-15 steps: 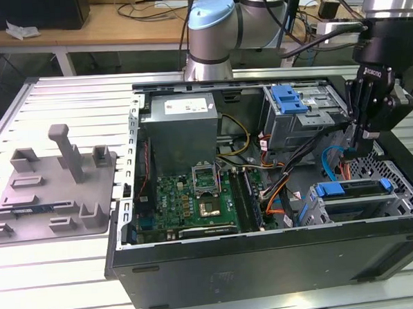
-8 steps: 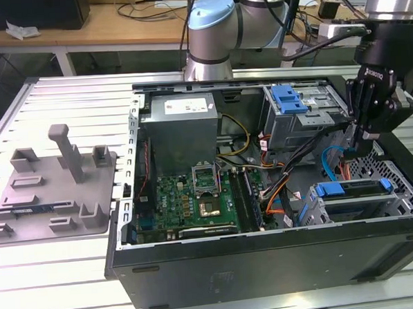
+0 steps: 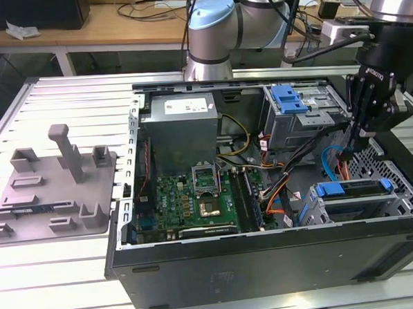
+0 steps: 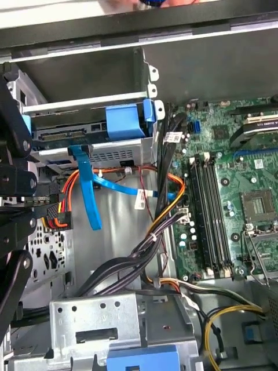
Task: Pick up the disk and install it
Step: 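Insert the first disk wire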
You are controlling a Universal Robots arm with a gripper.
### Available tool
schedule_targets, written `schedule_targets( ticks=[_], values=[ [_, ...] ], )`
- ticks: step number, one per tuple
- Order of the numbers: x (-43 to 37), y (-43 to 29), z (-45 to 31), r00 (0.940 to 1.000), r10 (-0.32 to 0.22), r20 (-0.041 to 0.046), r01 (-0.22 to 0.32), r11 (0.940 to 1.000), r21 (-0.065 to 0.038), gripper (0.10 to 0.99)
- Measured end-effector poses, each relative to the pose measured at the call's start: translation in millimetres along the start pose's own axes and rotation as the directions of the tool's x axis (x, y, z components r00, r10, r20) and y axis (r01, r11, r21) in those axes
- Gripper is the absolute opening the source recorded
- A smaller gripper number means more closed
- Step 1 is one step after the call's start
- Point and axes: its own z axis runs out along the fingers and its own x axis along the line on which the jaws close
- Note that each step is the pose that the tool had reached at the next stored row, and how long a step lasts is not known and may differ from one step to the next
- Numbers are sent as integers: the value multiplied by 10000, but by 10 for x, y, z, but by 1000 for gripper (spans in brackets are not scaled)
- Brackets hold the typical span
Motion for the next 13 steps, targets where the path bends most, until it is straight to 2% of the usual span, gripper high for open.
schedule_targets(
  ticks=[1, 2, 8, 13],
  values=[
    [22, -2, 1, 9999, -2, 104, 2, 10000, -10, 165],
    [39, -4, 2, 9999, -3, 153, 3, 10000, -15, 165],
    [157, -17, -29, 9996, -8, 268, 8, 10000, -26, 165],
    [253, -27, -48, 9992, -36, 403, 38, 10000, -35, 165]
  ],
)
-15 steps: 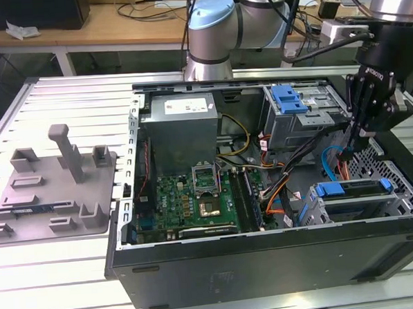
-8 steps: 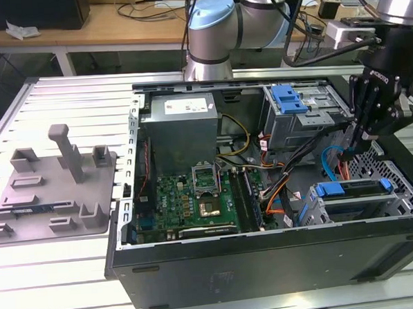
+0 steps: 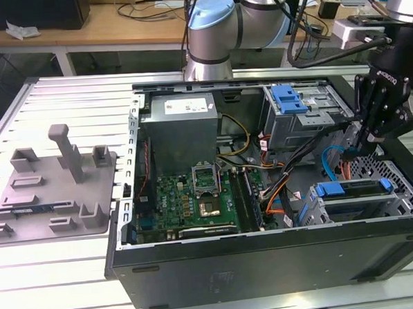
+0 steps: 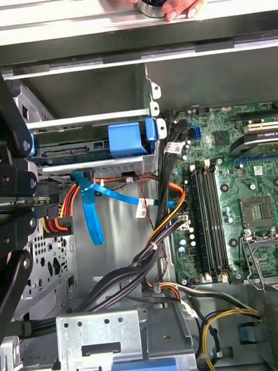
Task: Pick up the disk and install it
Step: 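Insert the first disk wire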
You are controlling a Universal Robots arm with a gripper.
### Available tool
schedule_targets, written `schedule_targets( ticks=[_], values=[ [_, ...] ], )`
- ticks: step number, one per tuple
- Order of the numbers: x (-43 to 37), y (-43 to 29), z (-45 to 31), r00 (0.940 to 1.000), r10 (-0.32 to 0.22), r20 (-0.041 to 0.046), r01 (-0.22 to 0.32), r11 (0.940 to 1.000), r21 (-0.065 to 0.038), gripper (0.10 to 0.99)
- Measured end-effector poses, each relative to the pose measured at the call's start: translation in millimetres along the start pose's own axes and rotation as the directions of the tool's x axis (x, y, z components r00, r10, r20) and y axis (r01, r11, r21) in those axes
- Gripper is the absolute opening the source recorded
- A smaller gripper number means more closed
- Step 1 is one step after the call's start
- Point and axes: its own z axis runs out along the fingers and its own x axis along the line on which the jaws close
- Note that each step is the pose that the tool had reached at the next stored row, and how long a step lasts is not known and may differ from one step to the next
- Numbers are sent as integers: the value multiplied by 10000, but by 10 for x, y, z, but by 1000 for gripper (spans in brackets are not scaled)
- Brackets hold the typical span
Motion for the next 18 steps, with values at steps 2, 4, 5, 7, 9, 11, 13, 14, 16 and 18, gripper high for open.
schedule_targets(
  ticks=[2, 4, 5, 7, 9, 11, 13, 14, 16, 18],
  values=[
    [24, -3, -5, 10000, -9, 35, 9, 10000, -2, 165],
    [49, -5, -7, 10000, -17, 74, 18, 10000, -5, 165],
    [62, -6, -8, 9999, -22, 99, 22, 10000, -6, 165],
    [90, -9, -6, 9999, -35, 160, 35, 10000, -10, 165],
    [118, -12, -2, 9998, -63, 185, 64, 10000, -8, 165],
    [149, -15, 3, 9997, -134, 187, 134, 9999, 3, 165],
    [180, -18, 8, 9995, -249, 189, 248, 9997, 20, 165],
    [186, -19, 9, 9994, -297, 190, 297, 9996, 27, 165],
    [201, -20, 11, 9990, -407, 191, 407, 9992, 44, 165],
    [226, -23, 15, 9983, -546, 192, 545, 9985, 65, 165]
  ],
)
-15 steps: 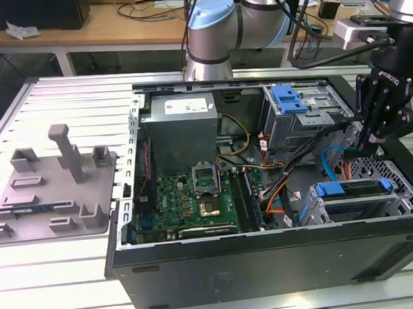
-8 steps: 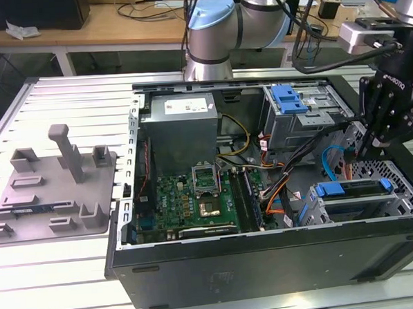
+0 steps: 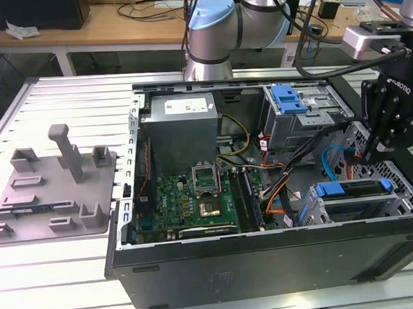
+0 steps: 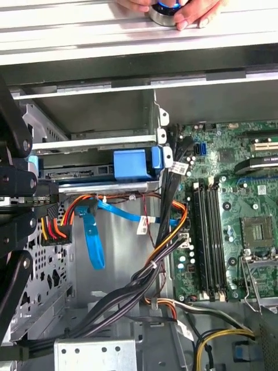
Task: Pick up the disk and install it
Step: 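Insert the first disk wire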
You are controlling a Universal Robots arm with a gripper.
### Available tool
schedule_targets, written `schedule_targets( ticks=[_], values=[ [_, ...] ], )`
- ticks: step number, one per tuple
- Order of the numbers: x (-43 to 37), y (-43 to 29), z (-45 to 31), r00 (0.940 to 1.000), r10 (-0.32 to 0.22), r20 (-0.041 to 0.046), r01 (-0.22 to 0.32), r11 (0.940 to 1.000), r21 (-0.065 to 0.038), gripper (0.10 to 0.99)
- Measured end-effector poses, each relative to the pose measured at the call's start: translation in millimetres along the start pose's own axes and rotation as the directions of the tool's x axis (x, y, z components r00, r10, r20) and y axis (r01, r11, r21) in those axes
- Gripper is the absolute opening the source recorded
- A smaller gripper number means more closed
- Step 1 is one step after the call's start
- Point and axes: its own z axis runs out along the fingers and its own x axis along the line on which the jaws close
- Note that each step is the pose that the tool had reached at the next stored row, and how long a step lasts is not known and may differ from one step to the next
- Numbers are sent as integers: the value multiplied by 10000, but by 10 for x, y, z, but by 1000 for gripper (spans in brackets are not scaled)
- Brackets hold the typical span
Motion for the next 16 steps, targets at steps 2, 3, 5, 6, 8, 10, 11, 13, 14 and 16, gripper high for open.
schedule_targets(
  ticks=[2, 3, 5, 6, 8, 10, 11, 13, 14, 16],
  values=[
    [25, -1, 3, 10000, -33, 0, 33, 10000, 4, 165],
    [33, -1, 4, 10000, -34, 0, 34, 10000, 4, 165],
    [35, -1, 5, 10000, -33, 1, 33, 10000, 4, 165],
    [34, -1, 4, 10000, -34, 1, 34, 10000, 4, 165],
    [33, -1, 4, 10000, -34, -1, 34, 10000, 4, 165],
    [33, 0, 4, 10000, -33, -2, 33, 10000, -5, 165],
    [32, 0, 4, 10000, -35, -2, 35, 10000, -15, 165],
    [32, -1, 4, 10000, -41, 0, 41, 10000, -52, 165],
    [32, -1, 4, 10000, -43, 2, 43, 10000, -67, 165],
    [36, -1, 5, 10000, -50, 18, 50, 9999, -121, 165]
  ],
)
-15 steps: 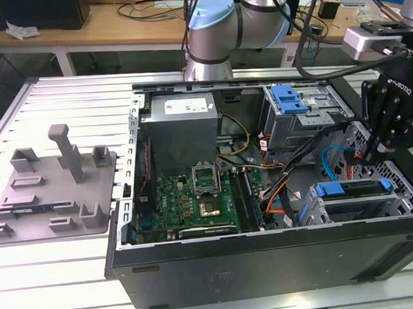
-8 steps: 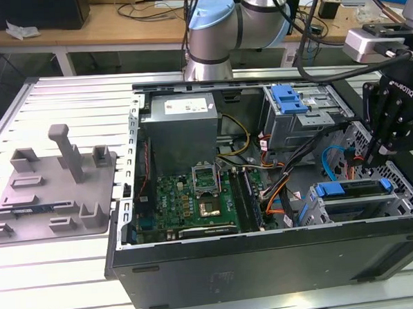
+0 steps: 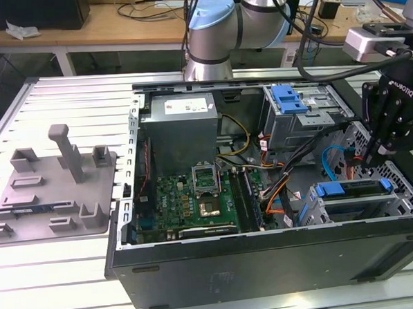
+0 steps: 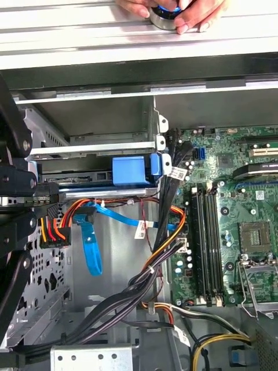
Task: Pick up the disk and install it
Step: 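Insert the first disk wire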
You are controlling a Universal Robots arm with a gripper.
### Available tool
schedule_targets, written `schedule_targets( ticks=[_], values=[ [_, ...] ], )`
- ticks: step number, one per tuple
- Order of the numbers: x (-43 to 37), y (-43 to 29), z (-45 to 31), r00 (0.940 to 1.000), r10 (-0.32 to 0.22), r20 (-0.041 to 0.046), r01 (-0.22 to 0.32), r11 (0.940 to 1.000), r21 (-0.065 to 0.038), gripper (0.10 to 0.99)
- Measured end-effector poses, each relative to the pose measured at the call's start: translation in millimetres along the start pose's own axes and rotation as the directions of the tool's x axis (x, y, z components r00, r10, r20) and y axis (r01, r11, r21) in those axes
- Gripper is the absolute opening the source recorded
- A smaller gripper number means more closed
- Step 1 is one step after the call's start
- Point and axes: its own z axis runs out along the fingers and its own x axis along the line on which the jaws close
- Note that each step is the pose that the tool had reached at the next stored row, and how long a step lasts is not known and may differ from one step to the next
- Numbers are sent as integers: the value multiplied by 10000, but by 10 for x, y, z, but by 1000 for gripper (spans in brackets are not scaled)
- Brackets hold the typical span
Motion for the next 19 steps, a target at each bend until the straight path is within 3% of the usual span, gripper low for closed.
schedule_targets(
  ticks=[3, 8, 19],
  values=[
    [2, 0, 1, 10000, -2, -2, 2, 10000, -12, 165],
    [2, -2, 6, 9999, -3, -127, 3, 10000, -30, 165],
    [63, -5, 15, 9999, -4, -131, 4, 10000, -30, 165]
  ],
)
